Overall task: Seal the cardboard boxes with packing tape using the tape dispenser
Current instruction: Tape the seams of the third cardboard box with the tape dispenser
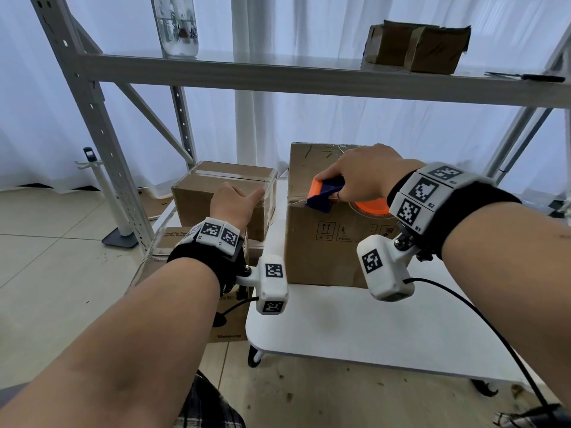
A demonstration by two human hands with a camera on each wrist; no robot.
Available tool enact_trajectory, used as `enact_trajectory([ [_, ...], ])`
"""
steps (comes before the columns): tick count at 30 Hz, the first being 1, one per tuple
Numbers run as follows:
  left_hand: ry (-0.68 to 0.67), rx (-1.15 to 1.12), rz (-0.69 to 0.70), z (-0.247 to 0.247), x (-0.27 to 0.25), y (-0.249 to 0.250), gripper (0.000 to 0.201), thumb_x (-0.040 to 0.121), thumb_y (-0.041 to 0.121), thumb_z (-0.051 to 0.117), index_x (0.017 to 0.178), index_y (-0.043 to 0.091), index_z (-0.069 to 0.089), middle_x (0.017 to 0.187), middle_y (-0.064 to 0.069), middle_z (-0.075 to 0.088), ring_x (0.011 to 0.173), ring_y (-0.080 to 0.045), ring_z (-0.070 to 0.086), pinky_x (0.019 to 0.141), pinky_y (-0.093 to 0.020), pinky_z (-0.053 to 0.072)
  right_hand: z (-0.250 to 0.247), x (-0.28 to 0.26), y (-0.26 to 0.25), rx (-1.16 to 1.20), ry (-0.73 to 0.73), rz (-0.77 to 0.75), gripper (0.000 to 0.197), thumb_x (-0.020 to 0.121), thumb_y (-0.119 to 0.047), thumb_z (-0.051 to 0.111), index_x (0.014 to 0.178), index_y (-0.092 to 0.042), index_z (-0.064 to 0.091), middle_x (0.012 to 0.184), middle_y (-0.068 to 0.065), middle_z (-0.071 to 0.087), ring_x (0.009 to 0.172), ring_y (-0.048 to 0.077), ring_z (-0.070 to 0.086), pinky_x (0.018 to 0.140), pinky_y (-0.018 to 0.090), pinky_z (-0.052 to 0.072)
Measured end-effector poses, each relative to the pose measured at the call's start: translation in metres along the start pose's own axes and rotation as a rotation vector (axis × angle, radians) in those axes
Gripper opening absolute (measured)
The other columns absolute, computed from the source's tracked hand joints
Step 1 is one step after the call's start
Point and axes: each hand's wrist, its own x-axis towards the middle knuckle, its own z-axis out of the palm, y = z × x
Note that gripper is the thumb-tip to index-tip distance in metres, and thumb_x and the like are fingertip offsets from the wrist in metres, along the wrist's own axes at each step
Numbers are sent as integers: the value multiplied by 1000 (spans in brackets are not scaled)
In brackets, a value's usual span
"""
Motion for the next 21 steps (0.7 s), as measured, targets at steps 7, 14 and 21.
enact_trajectory([
  [7, -17, 26, -18, 5, 2, -7, 41, 82, 44, 69, 91, 7, 53, 83, -5, 54, 79, -20, 52, 72, -31, 40, -1, 4, 0, 9, -27, 12, 48, 93, -35, 45, 138, -51, 40, 124, -12, 55, 111, 16, 50, 72, 31, 41],
  [14, -66, 87, -65, 15, -6, -9, 47, 84, 42, 67, 106, 3, 54, 89, -4, 52, 88, -21, 55, 78, -31, 43, 6, 5, 2, 32, -26, 11, 49, 93, -36, 46, 137, -53, 38, 120, -11, 56, 108, 17, 52, 82, 37, 49],
  [21, -163, -14, -189, 31, -15, -16, 60, 84, 47, 65, 114, -5, 57, 109, -18, 63, 98, -28, 61, 79, -32, 45, 13, 3, 4, 56, 17, 13, 47, 94, -39, 45, 138, -54, 37, 127, -8, 54, 115, 20, 51, 88, 39, 46],
])
